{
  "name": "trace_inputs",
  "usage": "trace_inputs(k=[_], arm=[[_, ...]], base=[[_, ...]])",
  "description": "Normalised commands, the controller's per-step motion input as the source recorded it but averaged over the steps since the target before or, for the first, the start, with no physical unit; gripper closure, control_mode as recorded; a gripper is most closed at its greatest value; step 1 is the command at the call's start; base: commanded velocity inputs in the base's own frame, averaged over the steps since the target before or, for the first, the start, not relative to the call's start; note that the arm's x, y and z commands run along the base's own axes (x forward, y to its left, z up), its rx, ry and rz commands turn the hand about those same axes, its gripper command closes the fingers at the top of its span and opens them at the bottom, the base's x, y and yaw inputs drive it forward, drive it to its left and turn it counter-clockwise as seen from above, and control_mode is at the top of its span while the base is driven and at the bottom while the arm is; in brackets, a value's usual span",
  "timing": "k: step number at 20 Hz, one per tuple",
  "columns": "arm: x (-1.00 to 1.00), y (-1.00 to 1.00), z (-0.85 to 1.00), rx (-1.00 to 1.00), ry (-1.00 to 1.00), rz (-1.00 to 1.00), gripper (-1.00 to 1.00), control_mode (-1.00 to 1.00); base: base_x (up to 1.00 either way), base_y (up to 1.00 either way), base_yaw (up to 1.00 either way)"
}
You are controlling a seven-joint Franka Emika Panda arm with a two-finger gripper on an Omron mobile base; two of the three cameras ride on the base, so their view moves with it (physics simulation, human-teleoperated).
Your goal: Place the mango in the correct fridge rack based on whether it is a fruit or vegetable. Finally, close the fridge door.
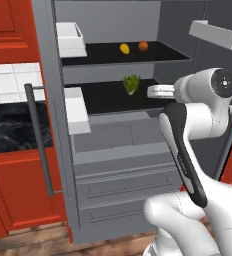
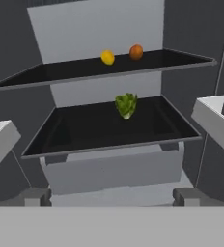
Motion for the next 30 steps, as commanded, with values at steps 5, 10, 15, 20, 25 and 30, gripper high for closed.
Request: trace_inputs(k=[5,10,15,20,25,30], arm=[[-0.83,0.93,0.64,-0.26,-0.16,0.08,-1.0,-1.0],[-0.94,0.95,0.33,-0.3,-0.12,0.12,-1.0,-1.0],[-0.81,1.0,0.03,-0.31,-0.1,0.13,-1.0,-1.0],[-0.12,1.0,-0.1,-0.38,0.0,0.08,-1.0,-1.0],[0.02,1.0,-0.43,-0.43,0.0,0.04,-1.0,-1.0],[0.51,1.0,-0.62,-0.39,0.16,0.0,-1.0,-1.0]], base=[[0.0,0.0,0.0],[0.0,0.0,0.0],[0.0,0.0,0.0],[0.0,0.0,0.0],[0.0,0.0,0.0],[0.0,0.0,0.0]])
